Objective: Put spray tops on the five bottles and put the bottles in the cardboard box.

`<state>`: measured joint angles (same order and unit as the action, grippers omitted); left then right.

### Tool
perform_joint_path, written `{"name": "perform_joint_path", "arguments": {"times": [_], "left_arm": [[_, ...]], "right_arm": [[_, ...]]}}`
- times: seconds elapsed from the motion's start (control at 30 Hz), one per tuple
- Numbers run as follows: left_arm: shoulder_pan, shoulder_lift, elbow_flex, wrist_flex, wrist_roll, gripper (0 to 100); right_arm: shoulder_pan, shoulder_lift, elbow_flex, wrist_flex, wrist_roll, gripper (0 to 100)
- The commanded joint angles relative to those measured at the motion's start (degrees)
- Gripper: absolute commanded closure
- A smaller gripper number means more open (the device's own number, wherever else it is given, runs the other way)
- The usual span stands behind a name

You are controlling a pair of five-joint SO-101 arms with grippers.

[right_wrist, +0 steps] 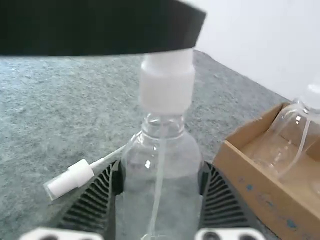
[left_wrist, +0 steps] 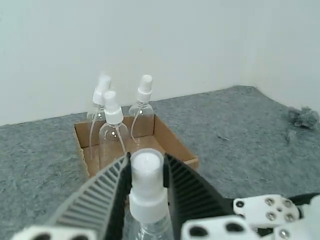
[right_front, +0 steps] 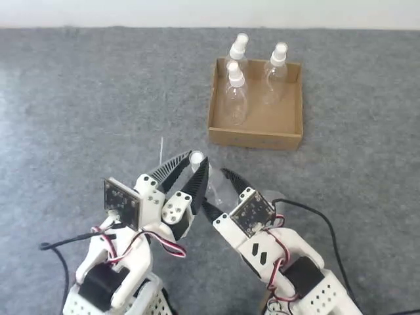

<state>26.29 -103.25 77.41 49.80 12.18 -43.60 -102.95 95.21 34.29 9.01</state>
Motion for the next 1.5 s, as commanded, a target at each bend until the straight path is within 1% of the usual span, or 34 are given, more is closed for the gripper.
{"name": "perform_joint_path", "arguments": {"times": [0.0,0.07,0.33,0.43,0.53,0.63,0.8,0.93,1.17,1.33,1.47], "left_arm": [[3.96,-0.70,1.45,-2.64,-3.25,99],[5.10,-0.79,1.71,-2.55,-4.13,99],[5.10,-0.79,1.80,-2.46,-4.57,98],[5.01,-0.79,1.80,-2.20,-4.31,93],[2.99,-0.97,1.36,-1.14,-3.96,88],[-0.09,-0.97,-0.40,0.53,0.26,85],[-4.31,-0.97,-3.38,3.87,6.33,77],[-5.27,-0.97,-3.91,4.31,7.47,75],[-5.54,-0.97,-4.70,4.31,7.56,75],[-8.88,-0.97,-5.14,4.84,7.56,75],[-9.32,-0.97,-5.14,4.75,7.38,75]], "right_arm": [[1.01,-1.10,0.09,-0.22,0.88,93.7],[1.19,-1.10,0.09,-0.22,0.88,93.7],[1.19,-1.19,0.09,-0.22,0.88,93.7],[1.19,-1.19,0.09,-0.22,0.88,93.7],[1.19,-1.19,0.09,-0.22,0.88,93.7],[1.19,-1.19,0.09,-0.22,0.88,93.7],[1.19,-1.19,0.09,-0.22,0.88,93.7],[1.27,-1.10,0.09,-0.22,0.79,93.7],[7.16,-1.10,-1.67,-0.22,-0.09,93.7],[11.12,-1.10,-3.96,-0.66,-5.27,93.7],[15.69,-1.10,-6.42,-0.66,-7.91,93.7]]}}
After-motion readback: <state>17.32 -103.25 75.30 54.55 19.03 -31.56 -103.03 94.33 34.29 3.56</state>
